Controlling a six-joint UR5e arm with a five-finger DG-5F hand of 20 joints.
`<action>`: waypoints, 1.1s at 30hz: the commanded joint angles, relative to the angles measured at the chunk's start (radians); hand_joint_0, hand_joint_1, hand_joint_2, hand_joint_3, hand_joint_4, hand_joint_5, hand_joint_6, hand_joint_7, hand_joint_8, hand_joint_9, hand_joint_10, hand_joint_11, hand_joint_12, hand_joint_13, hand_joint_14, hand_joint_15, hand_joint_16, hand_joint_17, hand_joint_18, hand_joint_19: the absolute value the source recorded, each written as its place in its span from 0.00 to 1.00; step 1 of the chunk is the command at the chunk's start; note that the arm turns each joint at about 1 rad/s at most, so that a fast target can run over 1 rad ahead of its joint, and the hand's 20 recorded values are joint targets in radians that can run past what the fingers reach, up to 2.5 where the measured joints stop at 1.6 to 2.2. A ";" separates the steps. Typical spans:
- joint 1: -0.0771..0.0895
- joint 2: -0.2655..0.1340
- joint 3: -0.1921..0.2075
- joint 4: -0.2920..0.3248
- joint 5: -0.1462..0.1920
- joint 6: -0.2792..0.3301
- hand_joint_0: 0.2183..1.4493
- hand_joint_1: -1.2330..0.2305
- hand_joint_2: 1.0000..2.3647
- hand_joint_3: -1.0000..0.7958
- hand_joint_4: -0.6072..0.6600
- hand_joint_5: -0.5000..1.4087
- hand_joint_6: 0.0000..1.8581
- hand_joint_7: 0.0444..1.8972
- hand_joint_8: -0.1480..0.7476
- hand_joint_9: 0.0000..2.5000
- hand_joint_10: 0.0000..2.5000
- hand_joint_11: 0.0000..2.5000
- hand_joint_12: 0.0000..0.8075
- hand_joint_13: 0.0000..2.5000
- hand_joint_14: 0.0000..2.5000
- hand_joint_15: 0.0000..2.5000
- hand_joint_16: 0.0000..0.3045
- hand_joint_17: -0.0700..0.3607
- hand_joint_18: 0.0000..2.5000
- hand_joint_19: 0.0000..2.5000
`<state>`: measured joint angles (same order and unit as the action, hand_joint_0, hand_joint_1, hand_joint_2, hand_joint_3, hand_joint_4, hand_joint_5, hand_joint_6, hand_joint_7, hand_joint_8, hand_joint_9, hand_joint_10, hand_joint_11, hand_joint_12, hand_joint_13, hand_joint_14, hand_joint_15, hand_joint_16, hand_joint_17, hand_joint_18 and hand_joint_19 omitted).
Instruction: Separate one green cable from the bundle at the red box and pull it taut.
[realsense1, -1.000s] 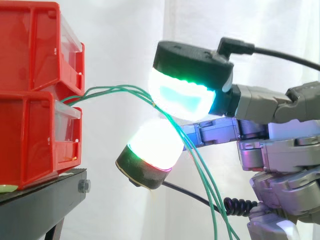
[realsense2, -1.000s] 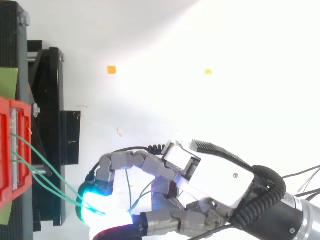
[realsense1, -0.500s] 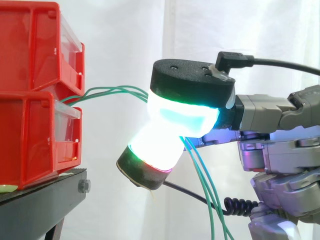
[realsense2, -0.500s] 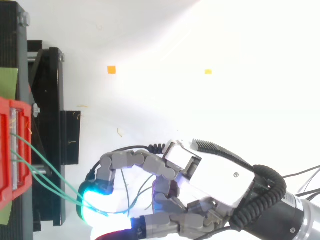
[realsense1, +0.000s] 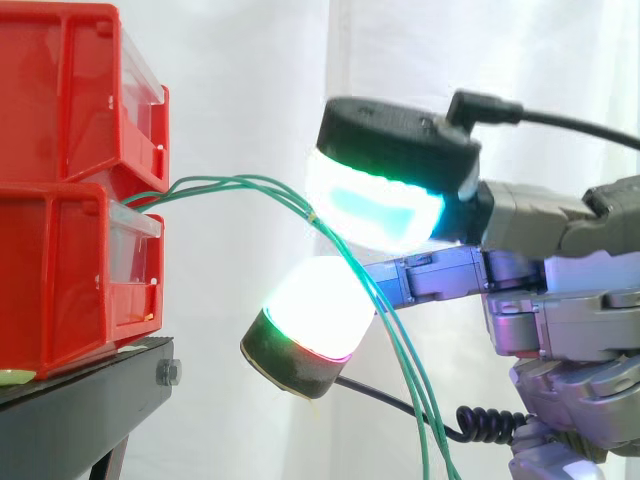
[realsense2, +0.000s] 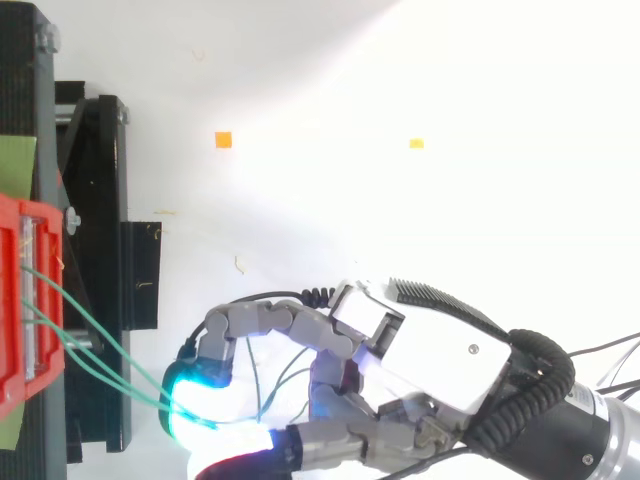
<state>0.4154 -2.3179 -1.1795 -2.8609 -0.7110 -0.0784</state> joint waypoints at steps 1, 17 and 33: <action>0.002 0.000 0.000 -0.003 0.001 0.002 0.16 0.58 0.00 0.28 0.50 0.34 0.27 0.70 0.17 1.00 1.00 0.28 0.47 1.00 0.01 0.62 0.23 0.52 1.00 0.17; 0.000 0.000 0.000 -0.003 0.002 0.002 0.37 0.34 0.01 0.42 0.47 0.34 0.27 0.71 0.15 1.00 1.00 0.21 0.42 1.00 0.01 0.65 0.20 0.48 0.99 0.22; 0.003 0.000 0.001 -0.012 0.002 0.003 0.38 0.33 0.01 0.45 0.46 0.34 0.27 0.71 0.14 1.00 1.00 0.23 0.42 1.00 0.01 0.64 0.21 0.49 1.00 0.21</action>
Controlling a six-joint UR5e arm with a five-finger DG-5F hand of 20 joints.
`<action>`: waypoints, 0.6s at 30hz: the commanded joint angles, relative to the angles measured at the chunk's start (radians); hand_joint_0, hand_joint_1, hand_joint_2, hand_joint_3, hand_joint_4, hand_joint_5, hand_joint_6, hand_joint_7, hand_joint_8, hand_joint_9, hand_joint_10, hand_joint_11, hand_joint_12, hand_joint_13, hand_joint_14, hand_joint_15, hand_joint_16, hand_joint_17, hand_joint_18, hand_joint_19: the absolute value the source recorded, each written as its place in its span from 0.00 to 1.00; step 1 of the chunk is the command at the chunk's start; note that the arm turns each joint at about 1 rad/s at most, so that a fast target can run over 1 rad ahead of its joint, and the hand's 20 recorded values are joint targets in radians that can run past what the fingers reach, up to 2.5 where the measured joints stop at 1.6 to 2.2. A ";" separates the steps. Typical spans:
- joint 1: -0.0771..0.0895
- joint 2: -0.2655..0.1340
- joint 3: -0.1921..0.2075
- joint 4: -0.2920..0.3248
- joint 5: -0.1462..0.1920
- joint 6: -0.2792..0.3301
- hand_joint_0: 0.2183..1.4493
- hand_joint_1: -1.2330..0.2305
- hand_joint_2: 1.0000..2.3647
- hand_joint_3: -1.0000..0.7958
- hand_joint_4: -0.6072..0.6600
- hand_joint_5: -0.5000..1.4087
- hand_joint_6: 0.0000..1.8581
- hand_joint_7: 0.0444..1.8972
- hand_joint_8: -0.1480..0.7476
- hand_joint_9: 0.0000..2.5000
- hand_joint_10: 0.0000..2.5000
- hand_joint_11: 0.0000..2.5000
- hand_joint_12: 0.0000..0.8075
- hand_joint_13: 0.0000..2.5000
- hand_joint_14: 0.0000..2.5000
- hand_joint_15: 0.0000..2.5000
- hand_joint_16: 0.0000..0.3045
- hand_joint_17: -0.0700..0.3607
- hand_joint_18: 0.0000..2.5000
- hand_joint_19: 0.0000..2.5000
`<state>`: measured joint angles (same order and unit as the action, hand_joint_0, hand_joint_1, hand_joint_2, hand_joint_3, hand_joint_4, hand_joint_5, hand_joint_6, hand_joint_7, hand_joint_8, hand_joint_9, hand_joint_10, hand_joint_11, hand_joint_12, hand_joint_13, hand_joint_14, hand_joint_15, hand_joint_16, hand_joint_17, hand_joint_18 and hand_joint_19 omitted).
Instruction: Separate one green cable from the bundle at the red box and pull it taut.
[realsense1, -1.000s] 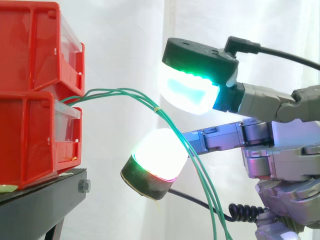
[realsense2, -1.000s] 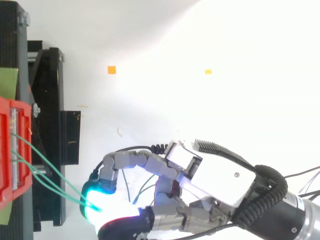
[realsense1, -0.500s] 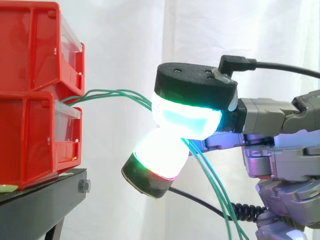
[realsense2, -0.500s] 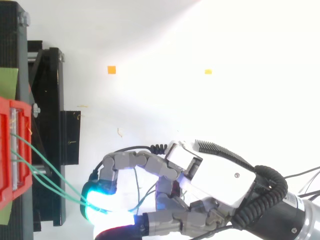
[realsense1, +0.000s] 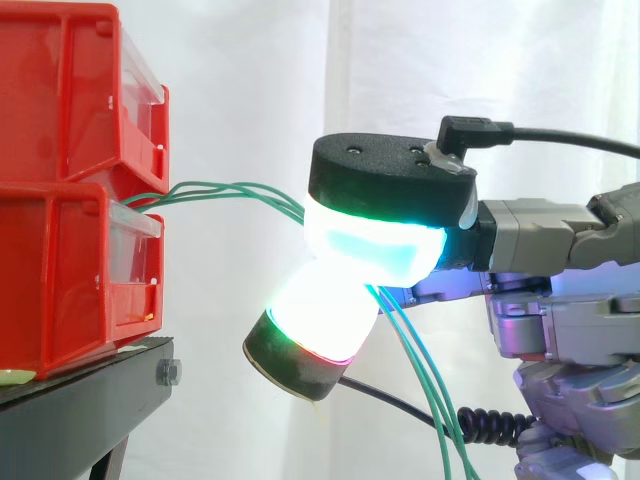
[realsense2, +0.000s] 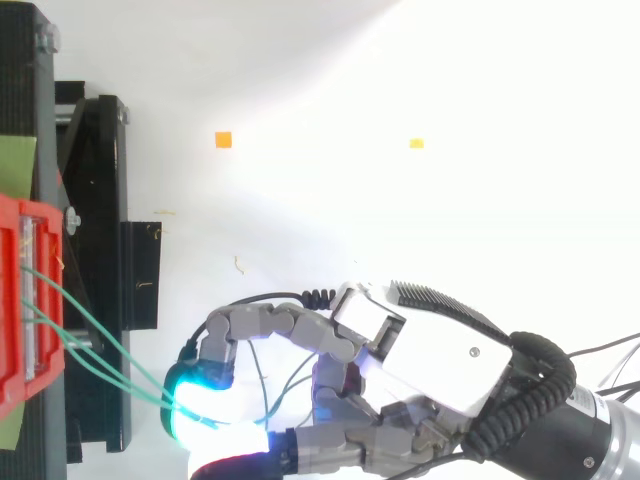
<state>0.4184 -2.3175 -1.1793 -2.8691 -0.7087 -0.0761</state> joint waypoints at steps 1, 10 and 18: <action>0.000 0.000 0.000 -0.007 0.000 0.001 0.38 0.33 0.01 0.45 0.46 0.34 0.27 0.71 0.14 1.00 1.00 0.23 0.43 1.00 0.01 0.64 0.21 0.49 1.00 0.21; 0.002 0.007 0.000 -0.076 -0.015 0.024 0.38 0.33 0.01 0.45 0.46 0.34 0.27 0.71 0.14 1.00 1.00 0.23 0.43 1.00 0.01 0.64 0.21 0.49 1.00 0.21; -0.006 0.035 0.001 -0.156 -0.061 0.029 0.38 0.33 0.01 0.45 0.46 0.34 0.27 0.71 0.14 1.00 1.00 0.23 0.43 1.00 0.01 0.65 0.20 0.48 1.00 0.21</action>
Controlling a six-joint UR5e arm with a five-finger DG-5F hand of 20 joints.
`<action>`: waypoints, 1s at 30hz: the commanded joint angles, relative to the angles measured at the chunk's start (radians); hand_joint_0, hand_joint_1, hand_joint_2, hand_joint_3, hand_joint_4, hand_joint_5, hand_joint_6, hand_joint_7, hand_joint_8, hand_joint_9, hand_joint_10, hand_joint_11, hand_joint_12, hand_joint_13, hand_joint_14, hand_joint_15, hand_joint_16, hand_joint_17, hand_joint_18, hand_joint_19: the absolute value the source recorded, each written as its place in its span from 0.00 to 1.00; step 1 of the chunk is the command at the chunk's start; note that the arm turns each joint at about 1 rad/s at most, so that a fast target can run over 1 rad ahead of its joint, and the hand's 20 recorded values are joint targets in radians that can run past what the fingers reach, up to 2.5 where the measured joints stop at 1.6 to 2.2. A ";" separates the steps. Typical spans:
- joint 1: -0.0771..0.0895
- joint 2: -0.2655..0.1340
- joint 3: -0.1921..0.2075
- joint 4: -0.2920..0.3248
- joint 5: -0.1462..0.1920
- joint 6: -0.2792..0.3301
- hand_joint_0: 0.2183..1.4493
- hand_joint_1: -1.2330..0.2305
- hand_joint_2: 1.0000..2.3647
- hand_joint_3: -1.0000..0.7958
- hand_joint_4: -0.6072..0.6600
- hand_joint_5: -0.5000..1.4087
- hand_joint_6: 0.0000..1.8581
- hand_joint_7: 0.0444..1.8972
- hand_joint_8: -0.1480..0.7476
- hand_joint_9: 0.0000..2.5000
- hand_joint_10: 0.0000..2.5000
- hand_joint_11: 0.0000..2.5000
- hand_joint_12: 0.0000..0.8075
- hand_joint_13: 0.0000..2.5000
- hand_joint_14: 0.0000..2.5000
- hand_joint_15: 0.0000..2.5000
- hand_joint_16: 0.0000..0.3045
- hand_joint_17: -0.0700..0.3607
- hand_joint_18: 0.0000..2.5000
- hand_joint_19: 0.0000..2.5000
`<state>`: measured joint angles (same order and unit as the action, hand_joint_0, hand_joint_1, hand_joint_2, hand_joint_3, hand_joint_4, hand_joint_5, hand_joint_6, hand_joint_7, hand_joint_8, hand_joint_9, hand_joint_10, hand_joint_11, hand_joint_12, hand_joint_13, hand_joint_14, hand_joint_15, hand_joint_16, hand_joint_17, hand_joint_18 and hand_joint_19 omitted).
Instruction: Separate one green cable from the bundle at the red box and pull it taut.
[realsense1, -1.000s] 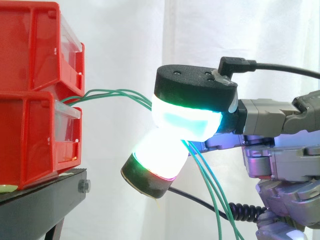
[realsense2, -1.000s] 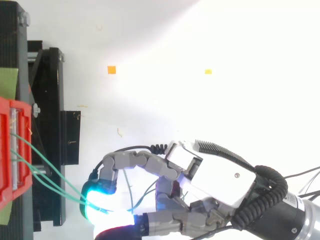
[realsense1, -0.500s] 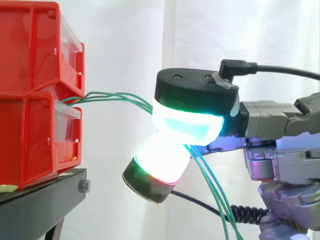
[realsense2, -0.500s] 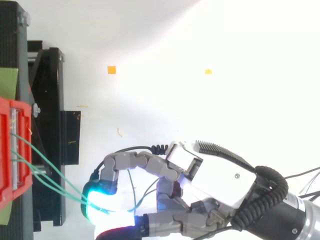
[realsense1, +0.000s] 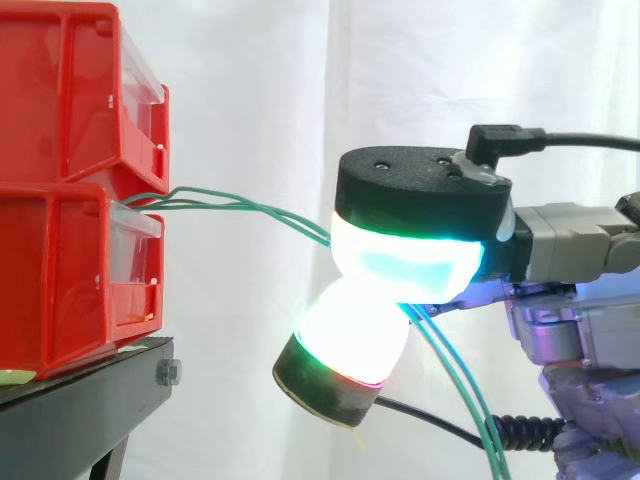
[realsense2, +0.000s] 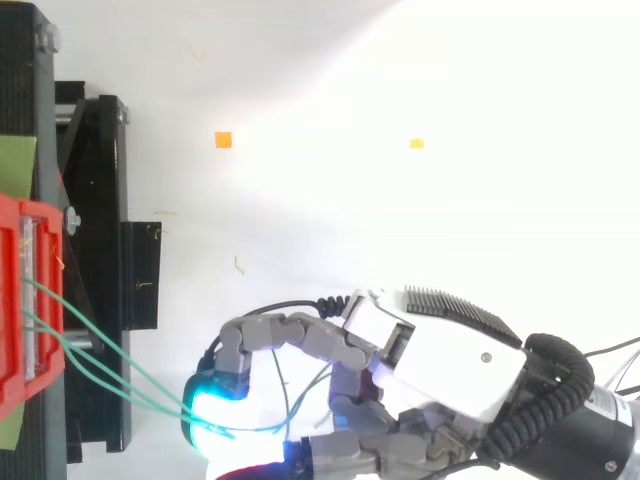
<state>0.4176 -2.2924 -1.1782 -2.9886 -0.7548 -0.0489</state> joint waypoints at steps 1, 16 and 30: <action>-0.005 0.013 0.000 -0.041 -0.015 0.001 0.38 0.33 0.01 0.45 0.46 0.34 0.27 0.71 0.14 1.00 1.00 0.23 0.43 1.00 0.01 0.65 0.20 0.48 1.00 0.21; -0.011 0.027 0.048 -0.128 -0.017 0.000 0.38 0.33 0.01 0.44 0.46 0.34 0.27 0.71 0.14 1.00 1.00 0.23 0.43 1.00 0.01 0.65 0.20 0.48 0.99 0.22; -0.030 0.040 0.077 -0.216 -0.044 -0.002 0.38 0.34 0.01 0.43 0.46 0.34 0.27 0.71 0.13 1.00 1.00 0.23 0.42 1.00 0.01 0.65 0.20 0.48 0.98 0.22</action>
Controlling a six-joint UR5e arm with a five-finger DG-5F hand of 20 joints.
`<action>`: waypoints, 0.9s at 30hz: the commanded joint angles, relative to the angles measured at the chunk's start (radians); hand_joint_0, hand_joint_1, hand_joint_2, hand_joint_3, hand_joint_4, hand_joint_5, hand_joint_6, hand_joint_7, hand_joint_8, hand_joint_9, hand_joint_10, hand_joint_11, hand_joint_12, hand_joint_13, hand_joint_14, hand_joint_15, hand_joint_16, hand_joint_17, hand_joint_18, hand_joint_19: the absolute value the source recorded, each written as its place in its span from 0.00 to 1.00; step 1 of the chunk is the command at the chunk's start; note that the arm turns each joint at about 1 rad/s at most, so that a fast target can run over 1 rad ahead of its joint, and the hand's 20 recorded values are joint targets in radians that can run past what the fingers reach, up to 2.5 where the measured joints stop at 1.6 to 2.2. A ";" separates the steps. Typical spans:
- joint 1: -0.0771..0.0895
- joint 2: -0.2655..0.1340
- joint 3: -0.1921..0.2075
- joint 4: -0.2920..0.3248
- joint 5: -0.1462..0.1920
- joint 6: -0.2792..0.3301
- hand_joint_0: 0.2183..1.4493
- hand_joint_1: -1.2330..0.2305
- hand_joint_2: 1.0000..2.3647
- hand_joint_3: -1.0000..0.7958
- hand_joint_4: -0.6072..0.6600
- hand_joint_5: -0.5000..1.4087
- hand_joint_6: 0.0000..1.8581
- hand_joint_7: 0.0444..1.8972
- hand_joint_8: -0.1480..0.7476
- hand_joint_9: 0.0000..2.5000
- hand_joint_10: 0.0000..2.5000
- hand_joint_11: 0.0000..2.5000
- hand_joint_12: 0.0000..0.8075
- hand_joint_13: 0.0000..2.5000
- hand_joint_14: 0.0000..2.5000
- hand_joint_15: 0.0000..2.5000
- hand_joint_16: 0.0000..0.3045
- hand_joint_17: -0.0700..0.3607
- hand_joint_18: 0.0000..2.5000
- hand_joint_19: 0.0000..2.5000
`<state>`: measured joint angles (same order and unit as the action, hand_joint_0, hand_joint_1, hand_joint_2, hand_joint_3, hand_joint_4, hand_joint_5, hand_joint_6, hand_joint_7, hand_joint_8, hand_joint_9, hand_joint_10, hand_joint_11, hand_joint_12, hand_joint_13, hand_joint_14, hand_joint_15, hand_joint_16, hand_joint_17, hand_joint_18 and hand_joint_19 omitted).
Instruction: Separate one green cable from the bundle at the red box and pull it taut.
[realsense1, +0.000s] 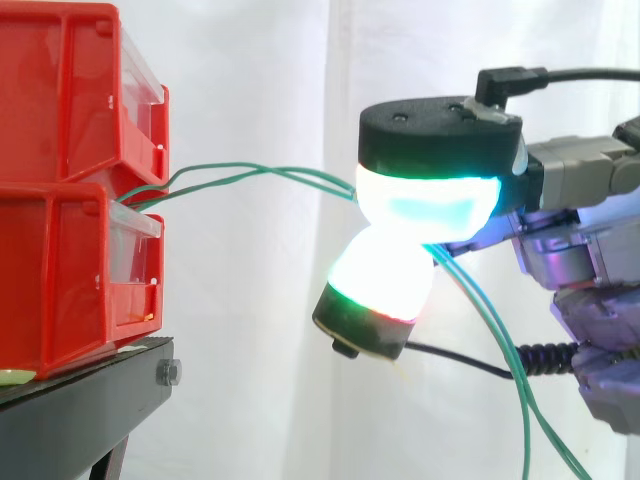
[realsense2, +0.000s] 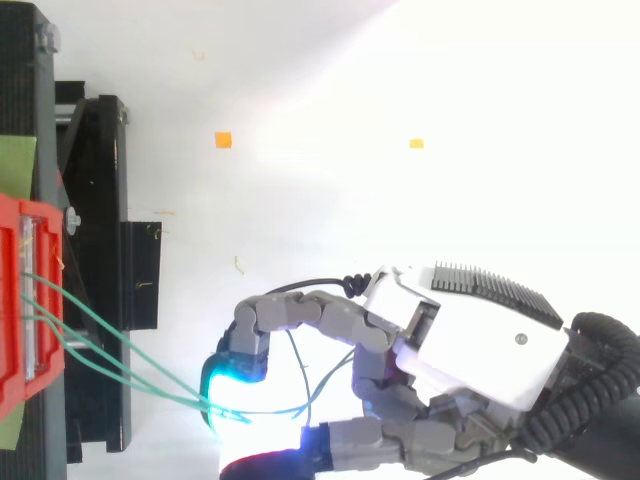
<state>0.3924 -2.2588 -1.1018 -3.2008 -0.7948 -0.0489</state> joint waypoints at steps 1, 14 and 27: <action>-0.006 0.016 0.000 -0.013 -0.004 -0.003 0.38 0.34 0.01 0.43 0.46 0.34 0.27 0.71 0.14 1.00 1.00 0.23 0.42 1.00 0.01 0.65 0.20 0.48 0.98 0.22; -0.010 0.042 0.000 -0.065 -0.006 -0.006 0.38 0.34 0.01 0.43 0.46 0.34 0.27 0.71 0.14 1.00 1.00 0.22 0.42 1.00 0.01 0.65 0.20 0.48 0.97 0.22; -0.012 0.044 0.000 -0.067 -0.003 -0.006 0.32 0.37 0.00 0.33 0.46 0.34 0.27 0.72 0.15 1.00 1.00 0.20 0.40 1.00 0.01 0.66 0.19 0.47 0.96 0.24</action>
<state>0.3806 -2.2157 -1.1011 -3.2674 -0.7978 -0.0552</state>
